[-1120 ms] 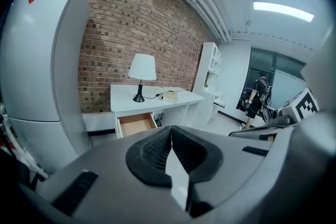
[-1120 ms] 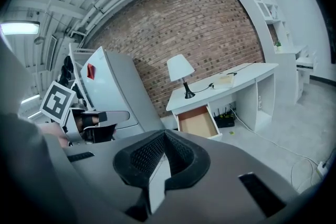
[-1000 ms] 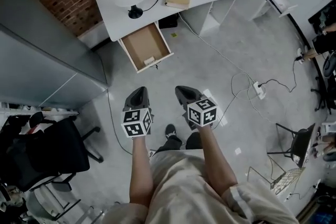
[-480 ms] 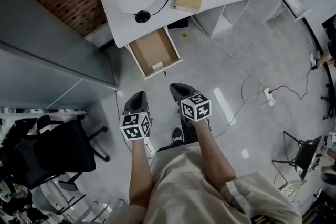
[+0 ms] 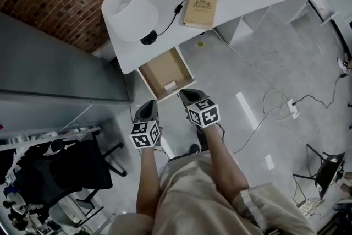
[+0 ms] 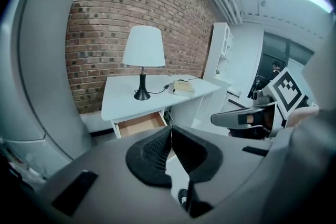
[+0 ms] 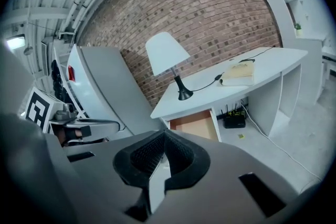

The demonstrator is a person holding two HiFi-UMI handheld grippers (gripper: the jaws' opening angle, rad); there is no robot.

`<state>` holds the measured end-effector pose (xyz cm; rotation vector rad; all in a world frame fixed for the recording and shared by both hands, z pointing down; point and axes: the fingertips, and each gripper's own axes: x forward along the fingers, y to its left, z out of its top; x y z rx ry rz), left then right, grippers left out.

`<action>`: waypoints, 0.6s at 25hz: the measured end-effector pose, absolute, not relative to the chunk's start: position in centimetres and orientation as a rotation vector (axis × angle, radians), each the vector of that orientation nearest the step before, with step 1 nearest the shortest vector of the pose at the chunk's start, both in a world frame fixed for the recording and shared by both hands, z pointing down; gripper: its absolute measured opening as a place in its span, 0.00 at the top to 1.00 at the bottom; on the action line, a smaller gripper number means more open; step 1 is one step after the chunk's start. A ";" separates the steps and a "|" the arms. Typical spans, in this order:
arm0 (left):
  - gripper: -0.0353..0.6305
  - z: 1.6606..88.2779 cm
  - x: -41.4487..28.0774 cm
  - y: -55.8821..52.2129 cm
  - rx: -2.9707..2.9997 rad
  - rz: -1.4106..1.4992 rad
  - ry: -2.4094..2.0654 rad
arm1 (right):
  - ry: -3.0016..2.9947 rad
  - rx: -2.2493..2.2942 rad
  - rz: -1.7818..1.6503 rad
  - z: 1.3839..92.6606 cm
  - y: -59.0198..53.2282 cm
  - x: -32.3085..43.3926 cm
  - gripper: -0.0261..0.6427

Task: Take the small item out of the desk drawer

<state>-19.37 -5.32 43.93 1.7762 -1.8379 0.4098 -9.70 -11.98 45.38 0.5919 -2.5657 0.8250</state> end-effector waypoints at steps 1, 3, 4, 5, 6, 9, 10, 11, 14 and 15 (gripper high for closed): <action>0.92 43.9 -19.4 -6.1 1.770 0.404 -1.838 | -2.546 0.594 0.848 45.9 -12.4 -9.6 0.92; 0.92 43.9 -19.6 -7.0 1.754 0.391 -1.839 | -2.520 0.594 0.906 46.9 -12.8 -9.4 0.92; 0.92 43.9 -19.7 -7.4 1.750 0.390 -1.839 | -2.510 0.594 0.929 47.3 -13.0 -9.3 0.92; 0.92 44.0 -19.8 -7.8 1.749 0.392 -1.840 | -2.502 0.595 0.945 47.7 -13.4 -9.3 0.92; 0.92 44.0 -19.9 -8.4 1.749 0.395 -1.841 | -2.493 0.598 0.958 48.1 -13.9 -9.2 0.92; 0.92 44.3 -20.3 -9.3 1.739 0.400 -1.845 | -2.484 0.598 0.989 48.6 -15.2 -9.0 0.92; 0.92 44.3 -20.5 -9.4 1.733 0.403 -1.846 | -2.483 0.596 0.995 48.7 -15.3 -9.0 0.92; 0.92 44.4 -20.7 -9.3 1.731 0.406 -1.845 | -2.483 0.595 0.998 48.7 -15.4 -9.0 0.92; 0.92 44.4 -21.3 -9.9 1.758 0.427 -1.827 | -2.487 0.608 0.991 48.7 -15.8 -9.3 0.92; 0.92 44.6 -21.5 -10.2 1.771 0.432 -1.817 | -2.482 0.618 0.986 48.8 -15.9 -9.4 0.92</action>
